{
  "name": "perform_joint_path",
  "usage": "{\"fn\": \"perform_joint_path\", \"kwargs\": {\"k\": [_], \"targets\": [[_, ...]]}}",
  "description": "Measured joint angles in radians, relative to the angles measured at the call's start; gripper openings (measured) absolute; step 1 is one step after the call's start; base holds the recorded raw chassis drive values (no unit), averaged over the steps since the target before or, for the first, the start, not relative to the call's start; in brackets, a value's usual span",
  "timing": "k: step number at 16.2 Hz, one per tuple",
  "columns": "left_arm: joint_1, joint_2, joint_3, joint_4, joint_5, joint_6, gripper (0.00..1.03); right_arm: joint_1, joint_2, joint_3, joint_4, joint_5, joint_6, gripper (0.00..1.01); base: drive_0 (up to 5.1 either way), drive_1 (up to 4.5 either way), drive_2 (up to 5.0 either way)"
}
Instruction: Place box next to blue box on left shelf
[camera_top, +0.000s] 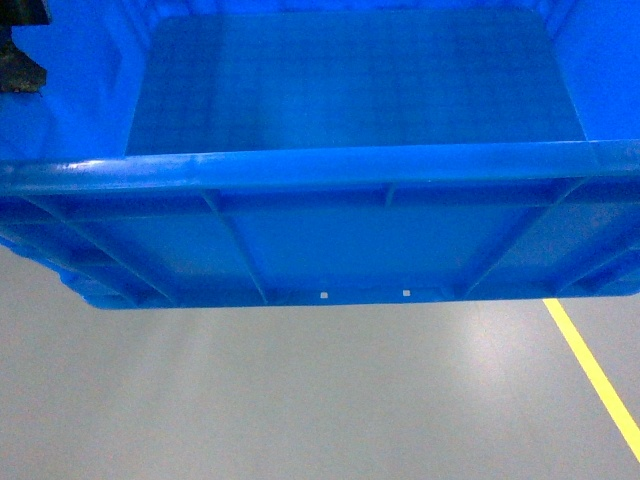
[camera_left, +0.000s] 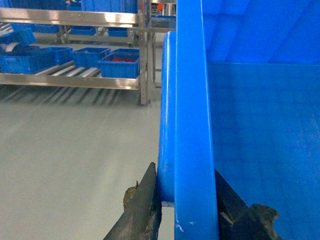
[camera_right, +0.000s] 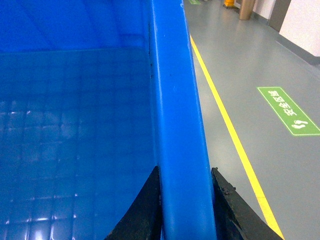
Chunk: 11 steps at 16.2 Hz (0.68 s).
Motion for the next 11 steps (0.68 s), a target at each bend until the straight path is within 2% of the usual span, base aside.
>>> {"fn": "perform_joint_path", "kwargs": {"k": [11], "targets": [[0.000,-0.001,0.000,0.000,0.001,0.001,0.18,0.000,0.000,0.000,-0.003,-0.001,0.000,0.20,0.0,4.25,-4.2]]}}
